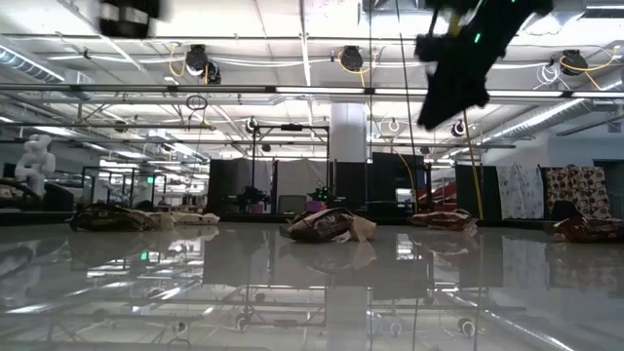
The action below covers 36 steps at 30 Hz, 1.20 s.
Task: Sort candy by brand, put in halloween buckets
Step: Put the brown chocolate bar into the green bucket
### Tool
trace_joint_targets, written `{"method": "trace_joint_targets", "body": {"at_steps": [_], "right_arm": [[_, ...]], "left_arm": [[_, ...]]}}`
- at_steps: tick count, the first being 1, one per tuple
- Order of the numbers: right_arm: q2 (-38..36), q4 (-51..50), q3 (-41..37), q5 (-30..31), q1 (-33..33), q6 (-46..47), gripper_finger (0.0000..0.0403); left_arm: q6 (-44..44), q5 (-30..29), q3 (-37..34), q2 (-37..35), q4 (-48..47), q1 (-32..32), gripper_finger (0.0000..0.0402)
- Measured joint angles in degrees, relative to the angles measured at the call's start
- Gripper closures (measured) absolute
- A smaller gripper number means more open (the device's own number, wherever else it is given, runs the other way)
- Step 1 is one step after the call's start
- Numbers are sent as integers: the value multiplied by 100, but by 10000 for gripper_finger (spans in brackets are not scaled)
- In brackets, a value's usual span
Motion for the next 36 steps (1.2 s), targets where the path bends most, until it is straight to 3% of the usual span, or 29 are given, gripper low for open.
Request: {"method": "trace_joint_targets", "body": {"at_steps": [3,9,14,18,23,28,36], "right_arm": [[301,-23,0,-521,-742,-134,238],[1181,-54,0,-1227,-1801,-92,238],[1730,50,0,-1077,-2127,66,238],[2046,128,0,-1065,-2249,315,239],[2241,49,0,-1094,-2300,799,239],[2241,197,0,-880,-2300,875,239],[2513,238,0,-669,-2285,-57,251]], "left_arm": [[839,-54,-79,0,432,823,372],[3252,740,-142,2,393,2380,308],[5073,874,-142,2,573,3475,226],[6136,1429,-142,22,1186,3950,178],[6337,2389,-142,261,2452,4156,156],[6365,2411,-142,586,2970,4165,155],[6071,2413,-142,1046,2986,4147,155]]}}
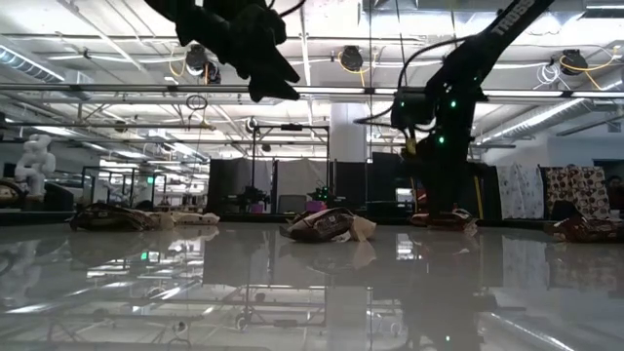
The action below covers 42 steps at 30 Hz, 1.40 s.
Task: Sort candy by brand, put in halloween buckets
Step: Put the brown chocolate bar into the green bucket
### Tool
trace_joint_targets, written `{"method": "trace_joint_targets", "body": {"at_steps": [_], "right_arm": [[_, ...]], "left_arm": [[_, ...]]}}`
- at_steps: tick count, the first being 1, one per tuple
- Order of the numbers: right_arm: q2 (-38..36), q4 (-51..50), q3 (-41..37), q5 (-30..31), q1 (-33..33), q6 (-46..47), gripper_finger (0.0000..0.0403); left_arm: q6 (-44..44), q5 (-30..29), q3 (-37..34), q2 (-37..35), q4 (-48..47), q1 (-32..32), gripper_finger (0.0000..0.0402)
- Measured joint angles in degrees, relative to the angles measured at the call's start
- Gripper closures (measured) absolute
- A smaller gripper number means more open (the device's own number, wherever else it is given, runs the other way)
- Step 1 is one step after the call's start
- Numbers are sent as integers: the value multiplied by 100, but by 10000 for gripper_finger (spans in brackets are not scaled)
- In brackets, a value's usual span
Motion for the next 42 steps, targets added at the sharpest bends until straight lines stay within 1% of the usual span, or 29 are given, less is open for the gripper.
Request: {"method": "trace_joint_targets", "body": {"at_steps": [3,6,8,12,13,15,17,19,22,25,27,30,32,34,38,42], "right_arm": [[226,15,0,95,0,-300,267],[292,59,0,113,-2,-341,293],[286,81,2,108,-1,-342,320],[137,114,2,10,8,-345,387],[83,166,2,-33,22,-345,393],[-49,318,2,-219,59,-340,393],[-193,468,39,-660,74,-277,395],[-311,665,133,-1307,74,-125,400],[-474,1277,303,-2691,70,36,399],[-558,1909,510,-4014,105,108,400],[-567,2184,638,-4595,178,115,401],[-567,2365,831,-4964,309,114,401],[-567,2391,912,-4964,396,109,401],[-567,2384,941,-4952,472,105,401],[-567,2401,970,-4937,538,94,401],[-567,2423,970,-4906,564,111,401]], "left_arm": [[-29,0,0,107,41,-4,155],[-162,0,0,109,91,-4,155],[-203,0,0,103,130,-7,155],[-354,-2,0,108,161,-7,155],[-417,-4,0,107,190,-7,155],[-468,-3,0,107,196,-7,155],[-500,13,0,108,229,-7,155],[-500,259,0,108,391,-7,155],[-497,673,0,107,866,-8,155],[-294,662,0,107,1274,-11,155],[-85,573,0,134,1549,-7,155],[266,477,2,147,1641,-7,155],[563,479,2,192,1676,-13,155],[651,479,2,263,1664,-22,155],[670,492,2,429,1674,-22,155],[263,929,2,677,1831,11,155]]}}
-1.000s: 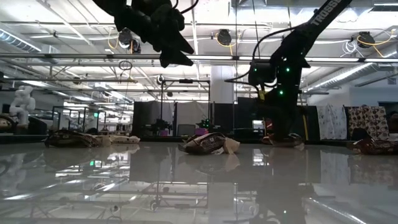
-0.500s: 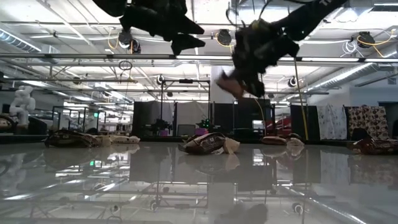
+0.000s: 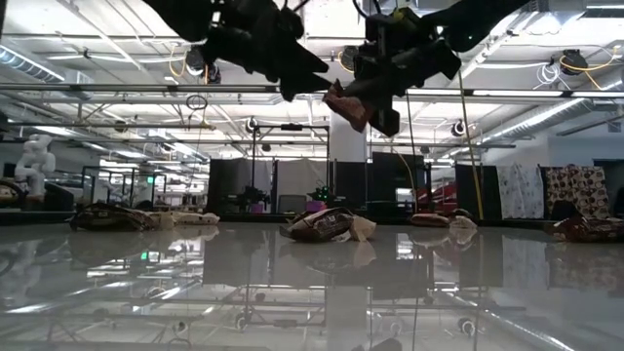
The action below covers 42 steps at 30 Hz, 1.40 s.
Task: Sort candy by brand, put in halloween buckets
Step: Put the brown chocolate bar into the green bucket
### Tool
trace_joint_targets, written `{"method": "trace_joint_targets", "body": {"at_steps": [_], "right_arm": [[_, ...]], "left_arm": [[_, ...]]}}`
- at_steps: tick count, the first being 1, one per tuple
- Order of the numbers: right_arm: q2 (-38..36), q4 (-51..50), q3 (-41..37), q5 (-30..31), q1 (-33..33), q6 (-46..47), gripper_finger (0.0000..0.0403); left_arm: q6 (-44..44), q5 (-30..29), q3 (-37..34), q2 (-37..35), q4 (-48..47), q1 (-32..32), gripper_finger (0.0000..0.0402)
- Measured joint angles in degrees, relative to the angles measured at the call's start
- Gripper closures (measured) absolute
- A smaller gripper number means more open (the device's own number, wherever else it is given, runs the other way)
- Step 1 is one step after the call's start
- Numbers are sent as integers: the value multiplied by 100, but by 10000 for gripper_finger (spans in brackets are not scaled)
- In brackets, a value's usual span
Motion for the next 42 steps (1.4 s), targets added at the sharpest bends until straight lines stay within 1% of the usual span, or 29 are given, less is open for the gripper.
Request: {"method": "trace_joint_targets", "body": {"at_steps": [6,12,15,18,21,25,27,28,30,34,42], "right_arm": [[0,71,0,46,0,4,401],[0,188,0,47,0,147,401],[0,207,0,48,0,151,401],[0,232,0,47,0,151,401],[0,230,0,49,0,151,401],[2,227,-2,314,7,153,401],[2,235,-2,343,-2,150,401],[2,245,-2,343,-2,126,401],[2,251,-2,349,1,100,396],[4,254,-4,349,-6,37,362],[4,269,-4,276,-17,-2,248]], "left_arm": [[-430,486,0,352,481,-2,155],[-442,492,0,388,761,0,157],[-450,477,0,388,734,-2,173],[-454,472,0,388,737,0,207],[-455,415,0,388,734,0,254],[-454,385,0,388,734,4,338],[-459,385,0,387,732,4,381],[-465,383,0,386,734,6,390],[-449,322,0,381,706,7,395],[-438,116,0,380,697,12,398],[-416,9,0,370,692,65,400]]}}
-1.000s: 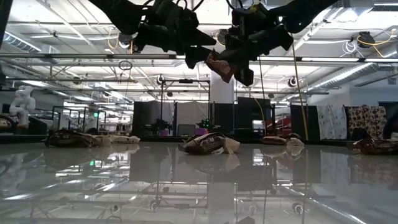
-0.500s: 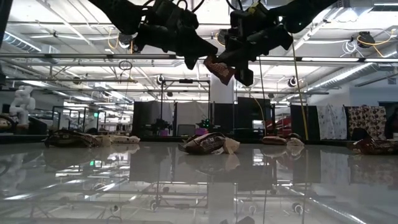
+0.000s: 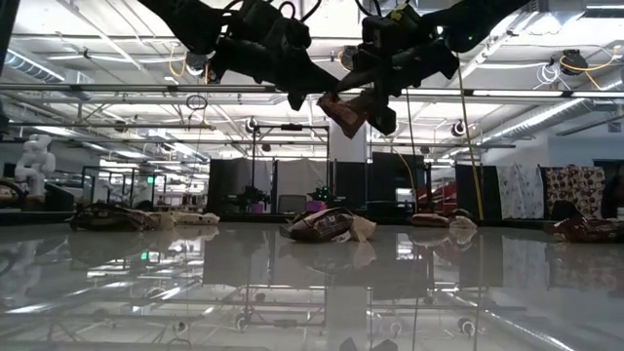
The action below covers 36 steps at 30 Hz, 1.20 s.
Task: Sort candy by brand, put in halloween buckets
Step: Put the brown chocolate bar into the green bucket
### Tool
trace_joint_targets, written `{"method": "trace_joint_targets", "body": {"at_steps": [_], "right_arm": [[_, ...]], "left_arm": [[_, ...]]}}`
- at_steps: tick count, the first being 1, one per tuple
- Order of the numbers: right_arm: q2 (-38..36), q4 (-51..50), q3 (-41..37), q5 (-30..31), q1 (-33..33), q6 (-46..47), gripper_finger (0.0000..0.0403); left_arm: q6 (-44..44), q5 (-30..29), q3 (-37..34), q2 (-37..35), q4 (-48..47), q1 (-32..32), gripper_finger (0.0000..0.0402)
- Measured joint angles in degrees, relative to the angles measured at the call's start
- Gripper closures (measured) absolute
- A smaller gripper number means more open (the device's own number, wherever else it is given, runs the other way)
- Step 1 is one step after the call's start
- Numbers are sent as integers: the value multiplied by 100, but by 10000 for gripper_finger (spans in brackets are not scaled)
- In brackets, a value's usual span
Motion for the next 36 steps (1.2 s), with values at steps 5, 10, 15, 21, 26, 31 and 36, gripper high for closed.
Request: {"method": "trace_joint_targets", "body": {"at_steps": [5,10,15,21,26,31,36], "right_arm": [[0,-63,0,-38,-158,-48,188],[0,-486,0,-29,-396,-2,156],[0,-646,1,-5,-450,-232,147],[0,-647,0,12,-438,-751,147],[0,-656,0,12,-437,-1022,147],[0,-648,1,13,-428,-1246,147],[0,-649,0,23,-339,-1220,147]], "left_arm": [[-32,-21,0,-87,-192,101,400],[-9,-19,9,-483,-730,233,401],[-13,84,11,-1207,-1759,181,401],[-239,166,11,-1978,-3731,-356,401],[-1077,158,11,-2460,-4971,-1265,401],[-2452,-21,11,-2726,-5496,-2481,401],[-4400,-601,11,-2775,-5507,-3781,401]]}}
